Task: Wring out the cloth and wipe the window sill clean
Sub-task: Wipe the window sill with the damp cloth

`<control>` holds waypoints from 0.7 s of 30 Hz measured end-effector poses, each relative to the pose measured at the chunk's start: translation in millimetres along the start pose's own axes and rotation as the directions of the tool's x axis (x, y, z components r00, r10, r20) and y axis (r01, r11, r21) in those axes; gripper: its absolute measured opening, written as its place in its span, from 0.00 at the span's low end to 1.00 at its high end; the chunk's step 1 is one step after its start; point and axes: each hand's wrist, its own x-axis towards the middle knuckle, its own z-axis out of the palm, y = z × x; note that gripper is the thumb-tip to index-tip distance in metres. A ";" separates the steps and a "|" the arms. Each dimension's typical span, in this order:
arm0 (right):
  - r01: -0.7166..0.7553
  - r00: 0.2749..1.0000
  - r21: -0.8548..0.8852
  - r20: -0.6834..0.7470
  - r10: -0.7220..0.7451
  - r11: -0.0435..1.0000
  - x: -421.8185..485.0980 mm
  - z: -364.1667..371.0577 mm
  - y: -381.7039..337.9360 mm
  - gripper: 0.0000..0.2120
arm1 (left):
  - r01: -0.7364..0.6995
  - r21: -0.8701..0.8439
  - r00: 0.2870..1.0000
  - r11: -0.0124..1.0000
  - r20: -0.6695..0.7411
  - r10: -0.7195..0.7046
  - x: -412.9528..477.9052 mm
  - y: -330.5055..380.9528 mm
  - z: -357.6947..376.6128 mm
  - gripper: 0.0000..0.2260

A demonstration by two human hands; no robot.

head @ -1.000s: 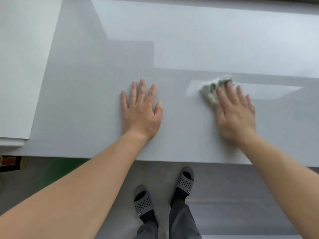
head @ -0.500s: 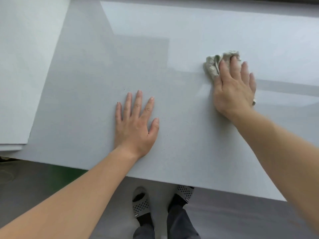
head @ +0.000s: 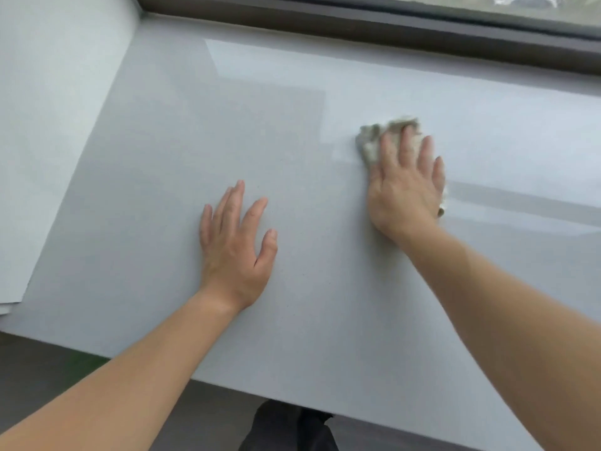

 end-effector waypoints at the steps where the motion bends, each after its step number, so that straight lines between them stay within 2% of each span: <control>1: 0.124 0.992 -0.015 0.007 -0.124 0.992 -17.7 4.1 -7.1 0.27 | -0.011 -0.020 1.000 1.000 -0.003 0.011 13.8 4.6 2.0 0.24; 3: 0.367 0.929 -0.045 0.066 -0.364 0.929 -50.2 6.7 -3.9 0.26 | -0.033 -0.041 0.999 0.999 0.005 0.033 43.1 13.5 5.4 0.25; 5: 0.452 0.887 -0.047 0.126 -0.444 0.891 -40.7 -0.4 13.3 0.25 | -0.039 -0.032 0.998 0.999 0.054 0.041 73.2 21.2 8.2 0.26; 7: 0.356 0.932 -0.075 0.096 -0.348 0.932 4.3 -6.5 27.1 0.25 | -0.035 -0.010 0.993 0.999 0.116 0.035 105.4 28.9 12.6 0.27; 9: 0.136 0.990 -0.051 0.035 -0.135 0.989 58.0 -13.1 29.9 0.26 | -0.015 0.019 0.986 1.000 0.168 0.012 133.5 37.3 19.7 0.28; 11: -0.048 0.999 0.013 0.004 0.048 0.999 93.0 -16.9 20.7 0.27 | -0.004 0.103 0.979 0.995 0.204 -0.017 149.5 43.3 29.7 0.29; 13: -0.094 0.996 0.027 -0.002 0.094 0.995 94.8 -13.2 2.9 0.27 | -0.019 0.203 0.979 0.979 0.204 -0.023 151.4 45.5 36.8 0.29; 15: 0.072 0.997 -0.006 0.001 -0.072 0.997 72.1 -5.4 -10.7 0.26 | -0.029 0.227 0.984 0.974 0.179 -0.013 148.8 45.1 38.5 0.29; 18: 0.368 0.929 -0.081 0.065 -0.364 0.926 63.5 -8.5 0.0 0.25 | -0.040 0.232 0.984 0.972 0.179 -0.002 148.4 45.4 37.5 0.29; 19: 0.390 0.920 -0.087 0.074 -0.384 0.917 80.3 -12.6 7.7 0.25 | -0.046 0.240 0.982 0.970 0.186 0.000 148.9 46.1 37.7 0.29; 21: 0.269 0.963 -0.060 0.052 -0.266 0.961 119.3 -19.9 10.9 0.25 | -0.048 0.251 0.981 0.967 0.194 -0.002 149.3 47.5 37.2 0.29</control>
